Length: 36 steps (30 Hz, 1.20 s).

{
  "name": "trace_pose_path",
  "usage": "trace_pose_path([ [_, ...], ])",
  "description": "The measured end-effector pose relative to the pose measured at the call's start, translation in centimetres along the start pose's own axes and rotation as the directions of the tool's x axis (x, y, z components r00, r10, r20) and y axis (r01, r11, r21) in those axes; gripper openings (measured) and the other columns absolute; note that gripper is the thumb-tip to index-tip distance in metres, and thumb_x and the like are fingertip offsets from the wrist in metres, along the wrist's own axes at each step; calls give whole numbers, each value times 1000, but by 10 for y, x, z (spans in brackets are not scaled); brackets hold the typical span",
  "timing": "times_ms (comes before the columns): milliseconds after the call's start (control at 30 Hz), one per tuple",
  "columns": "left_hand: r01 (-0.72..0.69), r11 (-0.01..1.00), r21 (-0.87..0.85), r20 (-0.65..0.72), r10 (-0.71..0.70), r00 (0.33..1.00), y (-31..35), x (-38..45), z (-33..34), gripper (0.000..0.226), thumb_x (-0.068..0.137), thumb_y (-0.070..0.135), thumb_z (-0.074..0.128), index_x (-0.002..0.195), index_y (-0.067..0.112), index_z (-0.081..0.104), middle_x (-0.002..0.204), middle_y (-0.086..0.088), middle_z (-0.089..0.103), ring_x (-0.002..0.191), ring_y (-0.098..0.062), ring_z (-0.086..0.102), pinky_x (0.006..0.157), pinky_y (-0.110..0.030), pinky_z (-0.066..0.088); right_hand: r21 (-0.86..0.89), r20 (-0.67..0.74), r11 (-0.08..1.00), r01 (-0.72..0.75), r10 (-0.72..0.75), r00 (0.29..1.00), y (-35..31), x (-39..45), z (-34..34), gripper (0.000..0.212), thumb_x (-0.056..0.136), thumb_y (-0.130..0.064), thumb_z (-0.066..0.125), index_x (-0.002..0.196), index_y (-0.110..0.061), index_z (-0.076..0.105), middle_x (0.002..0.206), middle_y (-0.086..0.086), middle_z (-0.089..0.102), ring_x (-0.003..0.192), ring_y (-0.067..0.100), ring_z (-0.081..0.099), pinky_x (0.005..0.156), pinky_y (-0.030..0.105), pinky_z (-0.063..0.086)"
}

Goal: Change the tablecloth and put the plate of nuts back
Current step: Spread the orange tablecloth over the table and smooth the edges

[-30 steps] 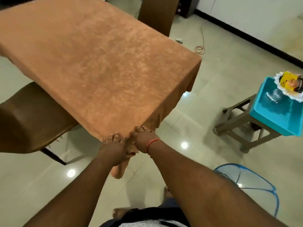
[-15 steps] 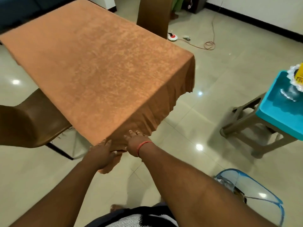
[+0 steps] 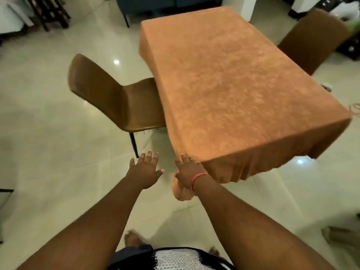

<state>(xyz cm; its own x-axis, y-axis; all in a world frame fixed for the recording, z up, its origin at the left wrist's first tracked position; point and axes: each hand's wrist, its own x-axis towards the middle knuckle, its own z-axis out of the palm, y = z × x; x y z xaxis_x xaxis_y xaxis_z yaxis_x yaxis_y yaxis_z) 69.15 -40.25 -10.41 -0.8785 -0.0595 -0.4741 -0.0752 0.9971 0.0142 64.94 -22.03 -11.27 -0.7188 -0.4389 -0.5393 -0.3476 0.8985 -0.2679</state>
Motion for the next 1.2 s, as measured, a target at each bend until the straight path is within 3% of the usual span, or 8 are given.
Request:
trace_pose_path([
  [133, 59, 994, -87, 13, -58, 998, -92, 9, 12, 72, 99, 60, 27, 158, 25, 4, 167, -4, 0, 153, -26, 4, 119, -58, 10, -97, 28, 995, 26, -23, 999, -77, 48, 2, 63, 101, -40, 42, 156, -24, 15, 165, 6, 2, 151, 32, 6, 120, 53, 11],
  [233, 102, 989, -107, 17, -101, 995, -179, 15, 16, 74, 99, 62, 26, 158, 26, 3, 167, -3, -1, 153, -26, 4, 119, -58, 11, -125, 51, 991, 57, -51, 997, -155, 95, 0, 63, 101, -40, 43, 156, -24, 17, 165, 7, 4, 150, 33, 8, 119, 53, 16],
  [533, 200, 972, -122, -29, -204, 978, -410, 45, -31, 77, 97, 66, 19, 158, 26, -4, 166, -5, -8, 153, -27, 0, 119, -57, 10, -132, 23, 965, 225, -224, 974, -378, 228, -32, 64, 102, -44, 40, 156, -25, 13, 165, 6, 4, 150, 33, 10, 118, 53, 20],
  [733, 212, 963, -168, -30, -219, 975, -508, 124, -55, 75, 98, 66, 18, 157, 27, -7, 166, -3, -10, 153, -25, -2, 119, -56, 9, -107, -2, 960, 260, -262, 965, -453, 344, -70, 61, 103, -43, 36, 157, -24, 14, 165, 6, 7, 150, 31, 14, 117, 50, 26],
  [900, 309, 935, -173, 39, -307, 951, -600, 190, -80, 76, 96, 67, 17, 157, 29, -8, 166, -2, -10, 153, -25, 0, 119, -57, 12, -59, 35, 945, 322, -320, 947, -509, 456, -107, 61, 103, -41, 40, 156, -22, 17, 165, 8, 9, 149, 32, 16, 116, 50, 27],
  [1067, 373, 915, -153, 36, -372, 928, -689, 266, -141, 77, 94, 68, 13, 158, 29, -6, 167, -2, -8, 153, -24, 1, 119, -56, 13, -64, 3, 908, 414, -415, 910, -575, 563, -174, 60, 101, -38, 45, 154, -21, 21, 163, 10, 13, 146, 33, 21, 111, 51, 33],
  [1200, 336, 928, -163, -12, -343, 939, -743, 344, -191, 75, 95, 67, 12, 158, 28, -3, 167, -2, -6, 153, -23, 2, 118, -56, 13, -30, -53, 925, 379, -380, 923, -603, 649, -227, 59, 101, -36, 44, 153, -20, 22, 163, 10, 15, 145, 33, 23, 111, 51, 33],
])
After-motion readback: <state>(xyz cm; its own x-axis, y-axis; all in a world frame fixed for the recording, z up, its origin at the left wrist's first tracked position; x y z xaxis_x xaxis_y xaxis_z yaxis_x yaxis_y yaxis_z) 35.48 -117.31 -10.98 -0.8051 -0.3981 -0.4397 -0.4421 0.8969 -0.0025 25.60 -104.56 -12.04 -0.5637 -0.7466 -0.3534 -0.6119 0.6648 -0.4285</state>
